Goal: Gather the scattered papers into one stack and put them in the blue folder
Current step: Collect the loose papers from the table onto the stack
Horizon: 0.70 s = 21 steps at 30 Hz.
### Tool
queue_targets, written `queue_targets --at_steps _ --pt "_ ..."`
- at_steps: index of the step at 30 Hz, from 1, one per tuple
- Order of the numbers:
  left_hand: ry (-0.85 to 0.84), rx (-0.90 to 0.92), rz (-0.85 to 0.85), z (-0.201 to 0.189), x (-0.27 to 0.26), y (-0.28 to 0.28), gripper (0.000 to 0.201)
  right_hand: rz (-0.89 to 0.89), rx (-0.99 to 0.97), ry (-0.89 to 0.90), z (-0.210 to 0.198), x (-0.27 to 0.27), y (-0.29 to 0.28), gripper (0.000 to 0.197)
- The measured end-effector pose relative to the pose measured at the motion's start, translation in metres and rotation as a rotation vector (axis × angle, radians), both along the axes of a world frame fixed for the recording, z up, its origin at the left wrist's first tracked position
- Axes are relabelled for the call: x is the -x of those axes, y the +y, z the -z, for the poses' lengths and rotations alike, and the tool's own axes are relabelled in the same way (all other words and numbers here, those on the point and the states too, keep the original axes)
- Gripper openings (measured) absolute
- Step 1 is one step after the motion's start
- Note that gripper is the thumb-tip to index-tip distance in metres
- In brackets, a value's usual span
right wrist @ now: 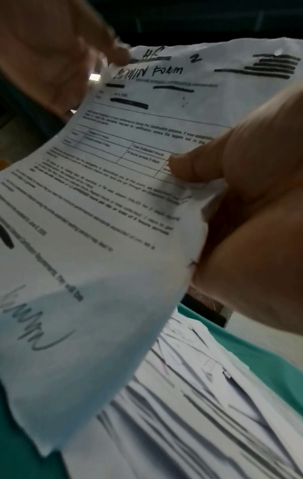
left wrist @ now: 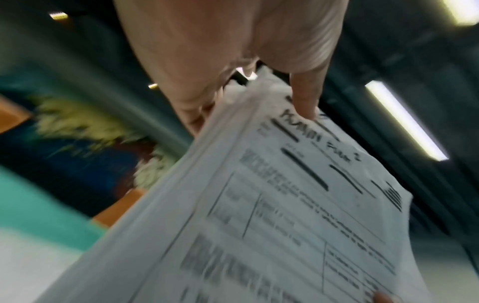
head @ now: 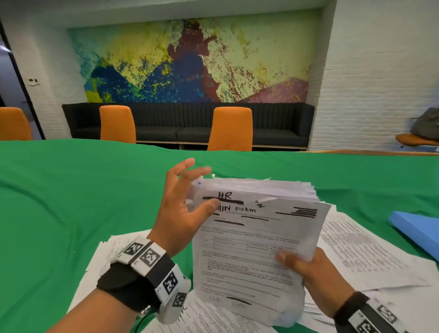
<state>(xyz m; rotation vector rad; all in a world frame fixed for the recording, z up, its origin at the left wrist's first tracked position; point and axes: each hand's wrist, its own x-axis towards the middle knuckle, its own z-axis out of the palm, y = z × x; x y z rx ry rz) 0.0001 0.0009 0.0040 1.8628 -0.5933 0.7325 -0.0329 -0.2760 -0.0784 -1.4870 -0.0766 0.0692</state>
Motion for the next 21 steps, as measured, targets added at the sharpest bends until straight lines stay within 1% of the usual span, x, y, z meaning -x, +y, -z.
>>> queue_targets --at_steps 1,2,3,4,5,6,7,8,9,12,14,15,17,18,19,21 --pt "0.067 0.045 0.024 0.002 0.002 0.001 0.073 0.012 -0.017 0.006 -0.001 0.0 0.0 0.039" --pt "0.169 0.123 0.057 0.007 0.001 0.003 0.09 0.025 -0.035 0.012 -0.002 0.001 0.0 0.039" --pt "0.283 0.208 0.106 0.01 0.002 0.003 0.102 0.035 -0.05 0.013 -0.002 0.002 0.0 0.038" --pt "0.387 0.268 0.143 0.016 0.003 0.003 0.106 0.043 -0.064 0.01 -0.002 0.002 0.001 0.037" --pt "0.478 0.291 0.162 0.022 0.005 0.002 0.101 0.048 -0.076 0.007 -0.001 0.003 0.001 0.036" --pt "0.545 0.285 0.165 0.027 0.006 -0.001 0.086 0.057 -0.085 0.002 -0.001 0.003 0.003 0.036" --pt "0.579 0.246 0.148 0.032 0.006 -0.004 0.065 0.064 -0.086 -0.008 -0.002 0.003 0.004 0.036" --pt "0.573 0.192 0.116 0.034 0.008 -0.008 0.048 0.074 -0.08 -0.024 -0.003 0.003 0.006 0.037" --pt "0.536 0.152 0.087 0.035 0.009 -0.011 0.04 0.083 -0.068 -0.049 -0.006 0.004 0.008 0.038" --pt "0.436 0.145 0.026 0.03 0.009 -0.016 0.035 0.077 -0.045 -0.138 -0.012 0.004 0.013 0.042" --pt "0.457 0.131 0.025 0.029 0.01 -0.018 0.035 0.044 -0.028 -0.145 -0.01 0.004 0.014 0.042" --pt "0.498 0.101 0.027 0.031 0.009 -0.018 0.035 0.027 -0.011 -0.131 -0.007 0.004 0.014 0.038" --pt "0.621 0.005 0.03 0.037 0.008 -0.012 0.034 0.058 0.039 -0.084 0.001 0.004 0.011 0.026" --pt "0.682 -0.089 0.021 0.04 0.007 -0.007 0.034 0.102 0.058 -0.071 0.003 0.003 0.008 0.022" --pt "0.738 -0.24 -0.006 0.043 0.007 0.001 0.035 0.151 0.078 -0.07 0.004 0.002 0.002 0.02" --pt "0.842 -0.643 -0.099 0.05 0.01 0.016 0.043 0.263 0.141 -0.098 0.001 -0.003 -0.012 0.014"
